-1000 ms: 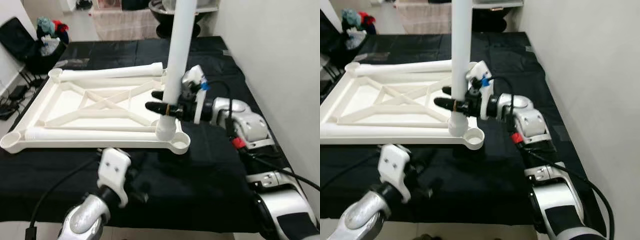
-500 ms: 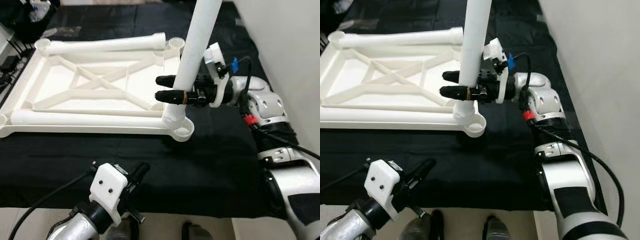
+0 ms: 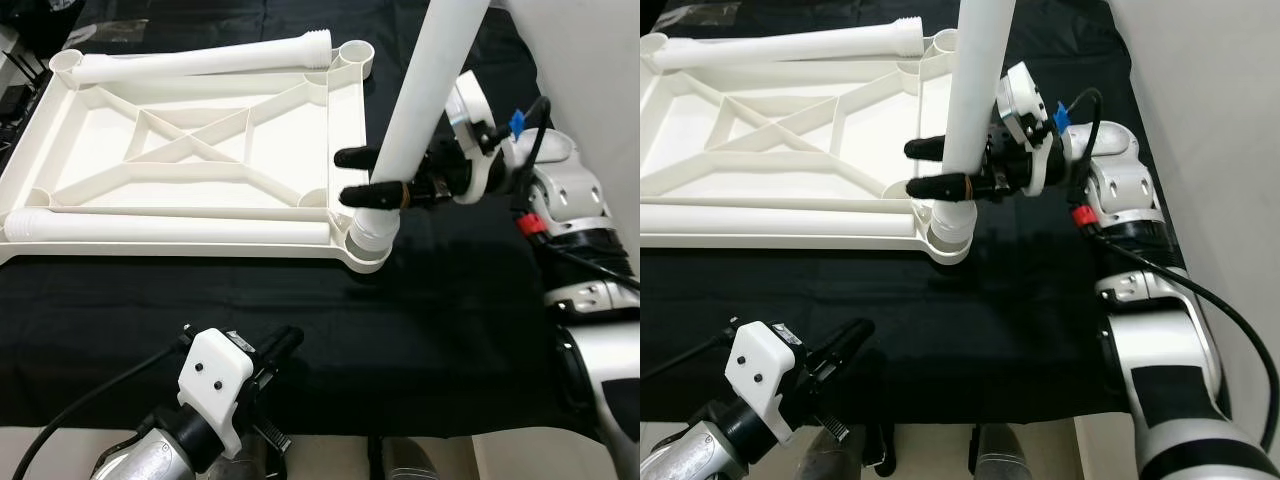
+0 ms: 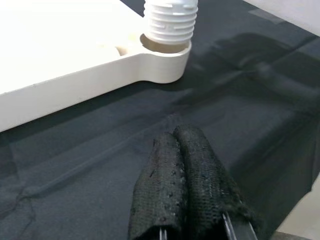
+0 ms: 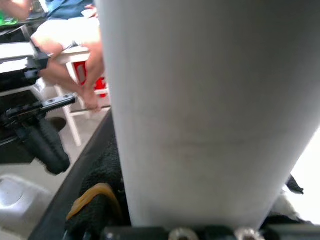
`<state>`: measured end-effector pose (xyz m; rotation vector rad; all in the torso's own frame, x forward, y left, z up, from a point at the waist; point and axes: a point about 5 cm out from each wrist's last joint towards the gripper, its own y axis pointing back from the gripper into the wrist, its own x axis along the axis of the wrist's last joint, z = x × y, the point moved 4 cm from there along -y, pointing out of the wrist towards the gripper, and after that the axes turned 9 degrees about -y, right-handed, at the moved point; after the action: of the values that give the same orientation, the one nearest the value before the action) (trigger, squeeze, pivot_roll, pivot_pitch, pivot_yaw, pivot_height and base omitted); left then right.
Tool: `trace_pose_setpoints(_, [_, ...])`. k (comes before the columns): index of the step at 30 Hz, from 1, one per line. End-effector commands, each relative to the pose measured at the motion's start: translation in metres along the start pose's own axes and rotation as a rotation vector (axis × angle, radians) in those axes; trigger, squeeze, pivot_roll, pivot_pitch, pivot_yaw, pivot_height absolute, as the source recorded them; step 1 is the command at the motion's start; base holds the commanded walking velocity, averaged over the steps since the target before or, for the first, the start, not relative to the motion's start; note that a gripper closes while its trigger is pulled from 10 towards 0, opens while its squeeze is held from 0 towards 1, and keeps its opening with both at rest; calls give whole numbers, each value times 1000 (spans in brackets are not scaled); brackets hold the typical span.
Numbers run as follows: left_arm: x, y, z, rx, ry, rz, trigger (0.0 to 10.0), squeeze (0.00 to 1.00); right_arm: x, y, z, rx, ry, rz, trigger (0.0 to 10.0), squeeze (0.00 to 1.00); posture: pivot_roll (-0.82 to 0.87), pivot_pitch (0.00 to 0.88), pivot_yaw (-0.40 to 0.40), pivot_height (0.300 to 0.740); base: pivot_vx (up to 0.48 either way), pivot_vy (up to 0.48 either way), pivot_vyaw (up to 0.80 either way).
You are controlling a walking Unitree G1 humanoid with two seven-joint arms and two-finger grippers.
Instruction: Building children table
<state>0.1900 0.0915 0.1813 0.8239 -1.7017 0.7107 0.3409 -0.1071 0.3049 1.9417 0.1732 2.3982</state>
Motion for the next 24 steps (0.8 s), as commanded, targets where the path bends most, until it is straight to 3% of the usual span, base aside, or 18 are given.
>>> trace_pose_setpoints(1, [-6,3,2,-25,13,-33,10000,0,0,-8,-11,86,37,-18,10000,0,83,351,43,740,0,0,0])
trace_pose_setpoints(6, [-7,2,2,-27,11,-35,10000,0,-2,-14,-16,112,63,-47,10000,0,81,346,44,740,0,0,0])
trace_pose_setpoints(11, [-7,1,1,-27,2,-33,10000,0,-22,-22,-12,91,87,-151,10000,0,73,338,40,740,0,0,0])
trace_pose_setpoints(24, [-6,-1,0,-19,-12,-30,10000,0,-25,-12,-2,-20,24,-111,10000,0,68,341,31,740,0,0,0])
